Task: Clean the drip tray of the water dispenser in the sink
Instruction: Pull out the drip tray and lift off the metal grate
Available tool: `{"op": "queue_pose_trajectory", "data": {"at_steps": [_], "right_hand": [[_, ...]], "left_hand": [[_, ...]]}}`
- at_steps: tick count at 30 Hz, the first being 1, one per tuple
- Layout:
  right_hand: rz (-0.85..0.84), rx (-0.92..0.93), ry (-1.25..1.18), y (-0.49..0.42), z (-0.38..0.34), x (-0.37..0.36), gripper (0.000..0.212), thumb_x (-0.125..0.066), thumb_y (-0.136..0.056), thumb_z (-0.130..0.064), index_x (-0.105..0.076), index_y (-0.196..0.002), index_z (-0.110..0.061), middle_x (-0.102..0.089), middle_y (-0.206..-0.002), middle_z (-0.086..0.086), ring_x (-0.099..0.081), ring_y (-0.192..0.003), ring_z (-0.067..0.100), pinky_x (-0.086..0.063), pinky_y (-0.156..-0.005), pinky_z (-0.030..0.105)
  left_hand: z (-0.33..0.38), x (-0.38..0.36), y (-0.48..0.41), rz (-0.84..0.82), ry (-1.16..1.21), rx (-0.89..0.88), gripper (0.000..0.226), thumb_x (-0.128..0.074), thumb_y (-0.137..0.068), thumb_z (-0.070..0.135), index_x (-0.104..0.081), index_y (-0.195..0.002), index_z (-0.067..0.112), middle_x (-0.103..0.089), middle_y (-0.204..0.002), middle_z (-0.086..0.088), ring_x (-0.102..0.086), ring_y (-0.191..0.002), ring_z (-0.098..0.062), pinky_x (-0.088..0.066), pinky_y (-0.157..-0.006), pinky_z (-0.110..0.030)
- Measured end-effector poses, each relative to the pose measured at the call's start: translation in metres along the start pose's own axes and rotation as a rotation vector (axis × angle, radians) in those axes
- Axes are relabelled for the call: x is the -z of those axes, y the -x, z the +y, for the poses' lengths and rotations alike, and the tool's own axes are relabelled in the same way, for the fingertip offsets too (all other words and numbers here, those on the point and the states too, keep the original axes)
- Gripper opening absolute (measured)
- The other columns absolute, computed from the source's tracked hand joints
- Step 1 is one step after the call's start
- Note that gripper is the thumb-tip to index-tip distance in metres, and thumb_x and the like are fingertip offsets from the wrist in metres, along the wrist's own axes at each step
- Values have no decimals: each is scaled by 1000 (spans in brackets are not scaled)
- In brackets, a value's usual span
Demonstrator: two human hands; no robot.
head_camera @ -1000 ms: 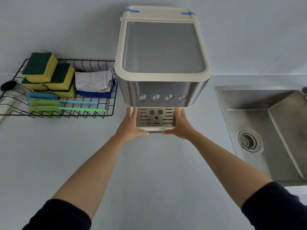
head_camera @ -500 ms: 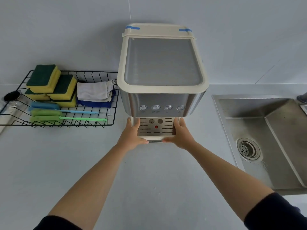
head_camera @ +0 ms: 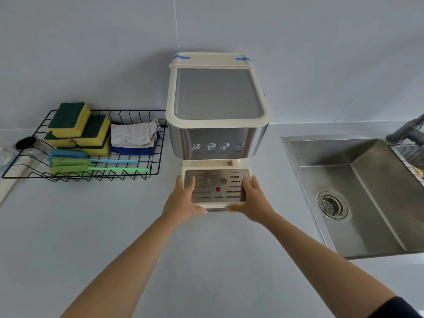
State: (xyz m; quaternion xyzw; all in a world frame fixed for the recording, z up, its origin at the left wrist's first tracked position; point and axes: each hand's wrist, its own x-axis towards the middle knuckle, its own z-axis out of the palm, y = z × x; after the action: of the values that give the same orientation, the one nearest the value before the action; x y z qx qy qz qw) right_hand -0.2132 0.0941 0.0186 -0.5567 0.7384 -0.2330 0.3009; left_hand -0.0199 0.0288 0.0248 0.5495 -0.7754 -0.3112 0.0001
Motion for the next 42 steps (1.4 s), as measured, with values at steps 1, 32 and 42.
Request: {"op": "queue_pose_trajectory", "data": {"at_steps": [1, 32, 42], "right_hand": [[-1, -10, -3, 6, 1, 0, 84, -81, -63, -30, -30, -128, -16, -33, -114, 0, -40, -102, 14, -50, -86, 27], [-139, -153, 104, 135, 132, 57, 99, -73, -71, -42, -12, -143, -12, -10, -150, 15, -25, -136, 29, -39, -106, 43], [-237, -74, 191, 154, 145, 66, 103, -61, -81, -45, 11, -145, -9, 20, -153, 16, 4, -144, 29, -27, -111, 37]], "left_hand": [[1, -1, 5, -7, 0, -9, 107, -75, -68, 39, -6, -146, 19, -4, -153, -10, -34, -133, -31, -38, -106, -41], [110, -137, 89, -94, 25, 55, 106, -73, -70, 41, -3, -146, 23, 14, -155, -7, -25, -139, -25, -30, -109, -34], [123, -159, 115, -55, 14, 124, 105, -72, -72, 40, 2, -146, 23, 18, -155, -7, -21, -141, -25, -30, -108, -34]]}}
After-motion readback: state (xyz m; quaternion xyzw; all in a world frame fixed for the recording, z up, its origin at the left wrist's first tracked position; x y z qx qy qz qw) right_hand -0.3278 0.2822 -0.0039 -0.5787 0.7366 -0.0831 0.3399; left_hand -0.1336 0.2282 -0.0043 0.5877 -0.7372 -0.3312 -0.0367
